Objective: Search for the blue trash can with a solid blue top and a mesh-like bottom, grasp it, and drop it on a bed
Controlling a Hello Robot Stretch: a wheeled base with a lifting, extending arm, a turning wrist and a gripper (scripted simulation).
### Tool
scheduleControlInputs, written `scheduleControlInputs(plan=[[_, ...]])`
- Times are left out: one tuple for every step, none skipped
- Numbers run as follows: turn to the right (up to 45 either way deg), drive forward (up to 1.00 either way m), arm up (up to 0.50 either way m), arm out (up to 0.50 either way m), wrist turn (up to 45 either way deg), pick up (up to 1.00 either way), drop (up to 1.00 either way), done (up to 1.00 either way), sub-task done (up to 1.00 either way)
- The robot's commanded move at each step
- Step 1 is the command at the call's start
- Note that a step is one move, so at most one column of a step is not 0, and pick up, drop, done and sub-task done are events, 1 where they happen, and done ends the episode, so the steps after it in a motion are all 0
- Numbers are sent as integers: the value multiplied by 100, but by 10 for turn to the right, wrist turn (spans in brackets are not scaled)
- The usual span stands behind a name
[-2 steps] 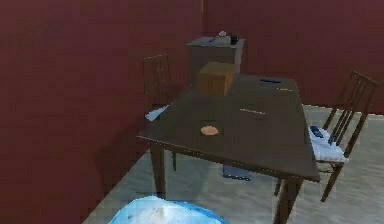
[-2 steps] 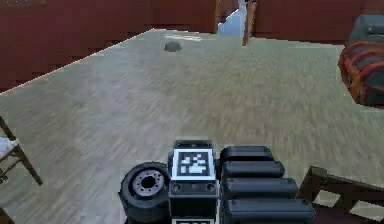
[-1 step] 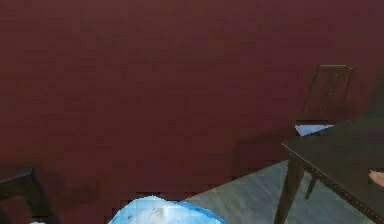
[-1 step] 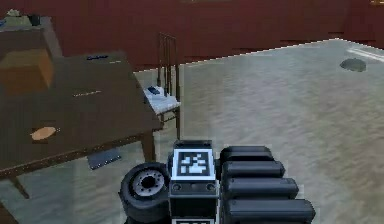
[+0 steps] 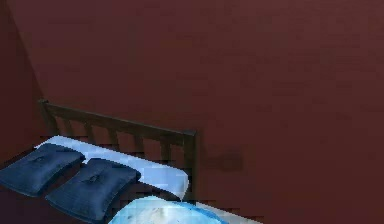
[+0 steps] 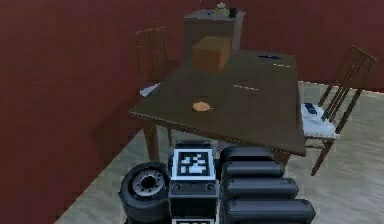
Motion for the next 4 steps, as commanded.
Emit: scheduleControlInputs(plan=[[-60, 0, 0, 0, 0, 0, 0, 0, 0], [450, 0, 0, 0, 0, 0, 0, 0, 0], [450, 0, 0, 0, 0, 0, 0, 0, 0], [450, 0, 0, 0, 0, 0, 0, 0, 0]])
